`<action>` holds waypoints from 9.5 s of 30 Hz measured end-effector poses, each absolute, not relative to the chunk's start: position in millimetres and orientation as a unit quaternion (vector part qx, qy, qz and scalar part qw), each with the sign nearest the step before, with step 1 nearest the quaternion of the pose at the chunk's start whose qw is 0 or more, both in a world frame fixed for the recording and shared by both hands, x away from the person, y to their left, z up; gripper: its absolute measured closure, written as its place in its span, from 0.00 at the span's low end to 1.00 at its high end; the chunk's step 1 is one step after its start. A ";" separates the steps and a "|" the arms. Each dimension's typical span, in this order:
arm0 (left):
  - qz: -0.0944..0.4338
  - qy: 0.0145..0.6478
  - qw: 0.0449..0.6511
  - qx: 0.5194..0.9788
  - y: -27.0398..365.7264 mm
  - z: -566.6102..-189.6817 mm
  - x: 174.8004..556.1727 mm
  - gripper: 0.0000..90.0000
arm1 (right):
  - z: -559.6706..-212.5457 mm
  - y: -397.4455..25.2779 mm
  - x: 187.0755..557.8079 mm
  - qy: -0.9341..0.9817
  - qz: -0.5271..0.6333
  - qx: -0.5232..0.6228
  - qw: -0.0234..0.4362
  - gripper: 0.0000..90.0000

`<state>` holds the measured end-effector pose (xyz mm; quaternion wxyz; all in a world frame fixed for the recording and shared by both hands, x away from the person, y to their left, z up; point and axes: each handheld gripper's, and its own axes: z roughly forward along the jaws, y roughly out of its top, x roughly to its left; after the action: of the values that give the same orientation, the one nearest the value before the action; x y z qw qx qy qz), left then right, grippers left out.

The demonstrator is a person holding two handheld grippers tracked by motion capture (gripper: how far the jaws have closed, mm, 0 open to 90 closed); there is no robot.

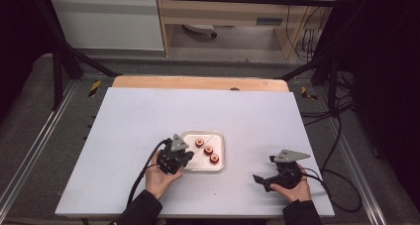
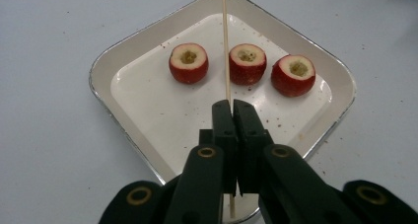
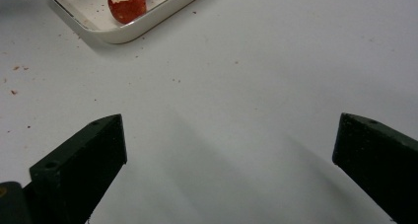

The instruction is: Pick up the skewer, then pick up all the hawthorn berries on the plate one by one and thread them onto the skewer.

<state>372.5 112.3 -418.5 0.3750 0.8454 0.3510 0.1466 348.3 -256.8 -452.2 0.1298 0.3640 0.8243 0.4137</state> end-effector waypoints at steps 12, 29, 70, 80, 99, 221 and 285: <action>0.130 0.301 0.374 0.867 105.4 -403.8 361.8 0.99 | -439.4 -224.8 343.0 0.858 0.372 0.313 0.164 0.01; 0.113 0.249 0.342 0.899 90.0 -393.6 353.0 0.99 | -424.3 -181.3 337.0 0.900 0.311 0.194 0.237 0.08; 0.083 0.153 0.286 0.942 15.8 -393.0 345.2 0.99 | -432.3 -155.7 327.6 0.917 0.197 -0.087 0.337 0.76; 0.081 0.152 0.281 0.944 15.6 -394.3 345.6 0.99 | -434.7 -156.8 326.3 0.915 0.182 -0.120 0.341 0.88; 0.075 0.153 0.278 0.945 15.9 -396.1 347.0 0.99 | -436.2 -157.1 323.9 0.908 0.157 -0.160 0.354 0.99; 0.150 0.379 0.449 0.795 135.3 -441.1 307.8 0.98 | -390.4 -135.1 400.9 0.848 0.314 0.421 0.077 0.03; 0.137 0.385 0.473 0.781 135.8 -444.1 302.0 0.98 | -379.6 -108.7 413.5 0.793 0.351 0.499 -0.008 0.66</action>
<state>302.0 135.8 -444.1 0.4726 0.7810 0.3847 0.1368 413.5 -108.7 -379.6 -0.0080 0.4986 0.7926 0.3510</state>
